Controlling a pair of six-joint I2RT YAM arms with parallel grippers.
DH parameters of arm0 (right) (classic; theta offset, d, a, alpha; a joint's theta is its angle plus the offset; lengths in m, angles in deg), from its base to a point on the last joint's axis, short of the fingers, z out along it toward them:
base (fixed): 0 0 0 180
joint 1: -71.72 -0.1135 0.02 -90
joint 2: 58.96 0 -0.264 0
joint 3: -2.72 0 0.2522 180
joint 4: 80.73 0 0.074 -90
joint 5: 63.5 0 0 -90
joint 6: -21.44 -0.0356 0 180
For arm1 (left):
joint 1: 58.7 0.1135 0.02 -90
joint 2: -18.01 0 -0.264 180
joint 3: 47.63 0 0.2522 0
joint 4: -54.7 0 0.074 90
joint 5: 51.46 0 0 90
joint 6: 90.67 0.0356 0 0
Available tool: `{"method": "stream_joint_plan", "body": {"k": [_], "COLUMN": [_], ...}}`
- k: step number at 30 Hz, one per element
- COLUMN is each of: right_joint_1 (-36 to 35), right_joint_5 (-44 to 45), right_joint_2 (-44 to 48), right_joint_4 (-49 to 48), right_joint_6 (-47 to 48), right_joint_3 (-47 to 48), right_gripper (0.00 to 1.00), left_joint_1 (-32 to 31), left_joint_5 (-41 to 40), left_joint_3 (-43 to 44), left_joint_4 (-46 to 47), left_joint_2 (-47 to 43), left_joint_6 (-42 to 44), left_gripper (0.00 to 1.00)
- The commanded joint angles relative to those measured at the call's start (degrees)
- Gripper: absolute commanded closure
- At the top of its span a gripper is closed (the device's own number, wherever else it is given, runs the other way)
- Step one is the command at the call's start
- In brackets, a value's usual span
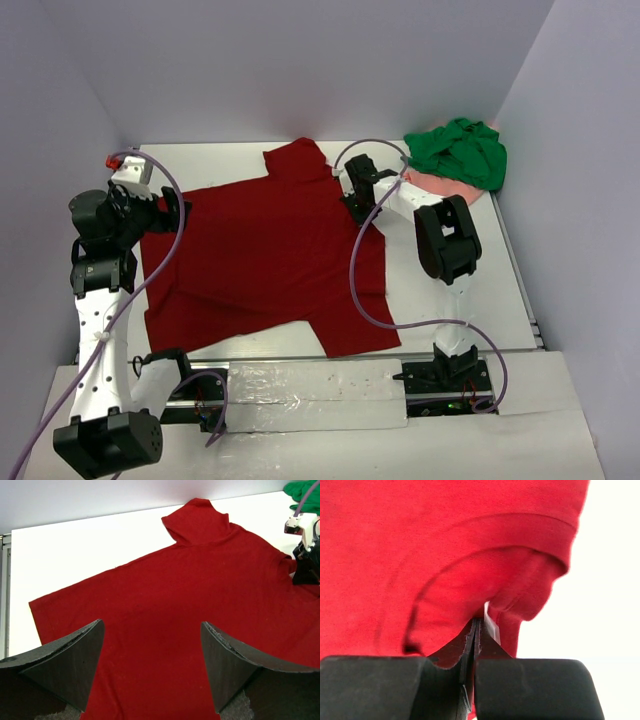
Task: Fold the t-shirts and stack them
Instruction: Flatten the tshirt out
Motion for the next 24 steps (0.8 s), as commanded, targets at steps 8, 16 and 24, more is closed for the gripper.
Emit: {"method": "stream_joint_plan", "body": {"k": [8, 16, 24], "right_joint_1": [5.4, 12.5, 12.0], "right_joint_5": [9.5, 6.8, -9.1], "right_joint_2": [5.2, 8.2, 15.9], "right_joint_4": [1.1, 1.7, -1.6], "right_joint_6": [1.9, 3.1, 5.3], "right_joint_3": [-1.5, -3.3, -6.1], "right_gripper": [1.0, 1.0, 1.0], "left_joint_1": [0.0, 0.0, 0.0], "left_joint_5": [-0.9, -0.5, 0.1], "left_joint_3": [-0.3, -1.2, -2.3], "left_joint_4": [-2.1, -2.6, -1.6], "left_joint_2": [-2.9, -3.5, -3.3], "left_joint_6": [1.4, 1.8, 1.0], "left_gripper": [0.14, 0.14, 0.14]}}
